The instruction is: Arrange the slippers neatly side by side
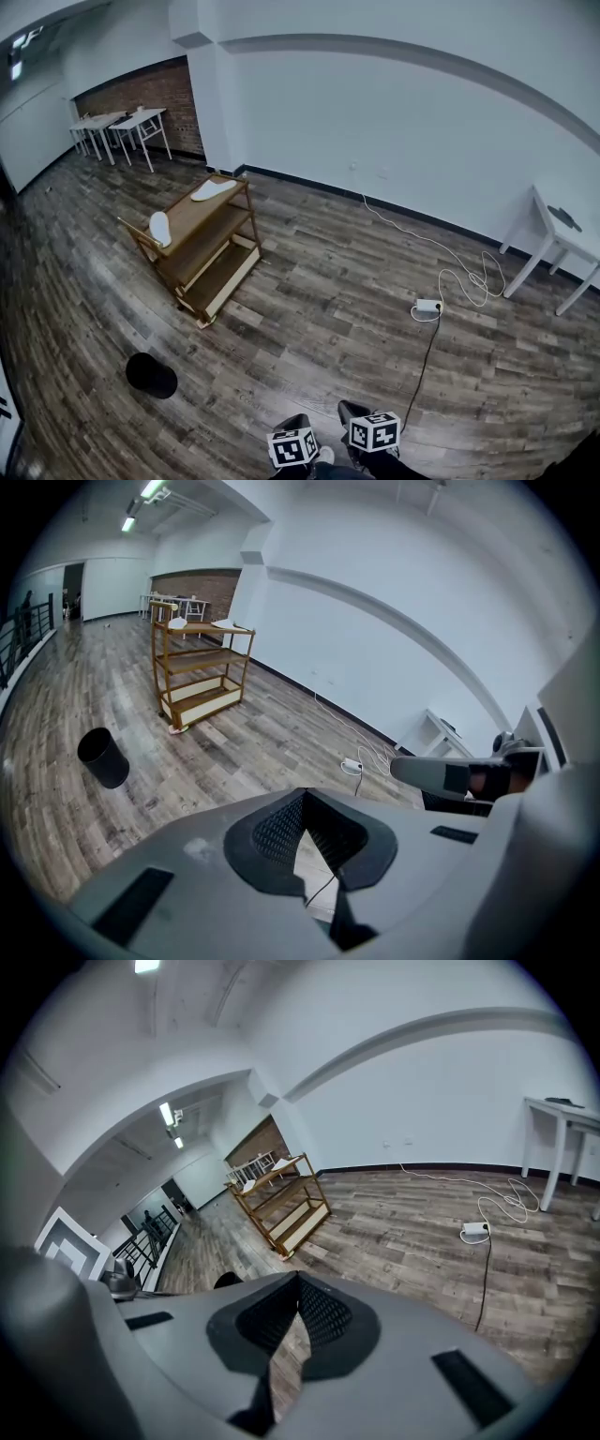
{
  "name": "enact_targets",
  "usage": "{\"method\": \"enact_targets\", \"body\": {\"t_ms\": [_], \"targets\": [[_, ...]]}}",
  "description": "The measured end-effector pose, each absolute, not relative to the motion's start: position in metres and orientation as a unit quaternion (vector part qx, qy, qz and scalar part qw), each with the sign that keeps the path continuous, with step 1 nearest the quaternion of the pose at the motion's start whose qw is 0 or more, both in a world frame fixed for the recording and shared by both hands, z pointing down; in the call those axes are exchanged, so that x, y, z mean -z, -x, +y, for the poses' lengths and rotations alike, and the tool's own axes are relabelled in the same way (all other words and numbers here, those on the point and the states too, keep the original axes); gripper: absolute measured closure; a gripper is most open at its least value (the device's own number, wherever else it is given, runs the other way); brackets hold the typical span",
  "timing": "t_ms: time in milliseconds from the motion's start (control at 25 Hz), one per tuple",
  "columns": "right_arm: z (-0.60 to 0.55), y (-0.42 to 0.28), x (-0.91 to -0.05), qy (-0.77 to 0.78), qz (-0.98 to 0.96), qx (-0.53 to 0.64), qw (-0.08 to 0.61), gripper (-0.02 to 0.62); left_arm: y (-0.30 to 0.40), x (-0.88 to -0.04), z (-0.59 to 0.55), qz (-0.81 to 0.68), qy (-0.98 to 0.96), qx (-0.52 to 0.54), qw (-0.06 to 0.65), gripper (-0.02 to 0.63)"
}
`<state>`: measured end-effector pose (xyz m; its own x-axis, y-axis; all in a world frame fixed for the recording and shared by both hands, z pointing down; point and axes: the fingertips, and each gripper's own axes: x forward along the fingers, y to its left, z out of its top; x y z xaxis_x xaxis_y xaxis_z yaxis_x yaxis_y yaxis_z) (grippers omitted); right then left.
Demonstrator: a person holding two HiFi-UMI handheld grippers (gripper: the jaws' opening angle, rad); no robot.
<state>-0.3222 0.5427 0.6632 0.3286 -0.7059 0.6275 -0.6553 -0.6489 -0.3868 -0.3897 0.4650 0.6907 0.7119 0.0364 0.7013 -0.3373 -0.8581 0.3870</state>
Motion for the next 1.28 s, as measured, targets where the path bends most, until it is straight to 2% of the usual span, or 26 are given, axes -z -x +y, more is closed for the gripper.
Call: {"method": "enact_targets", "body": {"t_ms": [640,1280], "targets": [[0.546,0.261,-0.661,0.826,0.391,0.401,0.072,0.597,0.319,-0.685,0.466,-0.065,-0.893,-0.368,0.249,0.606],[0.501,0.126,-0.655,0.851,0.340,0.393,0.083,0.597,0.166,-0.676,0.409,0.003,-0.902,-0.374,0.216,0.606]]}}
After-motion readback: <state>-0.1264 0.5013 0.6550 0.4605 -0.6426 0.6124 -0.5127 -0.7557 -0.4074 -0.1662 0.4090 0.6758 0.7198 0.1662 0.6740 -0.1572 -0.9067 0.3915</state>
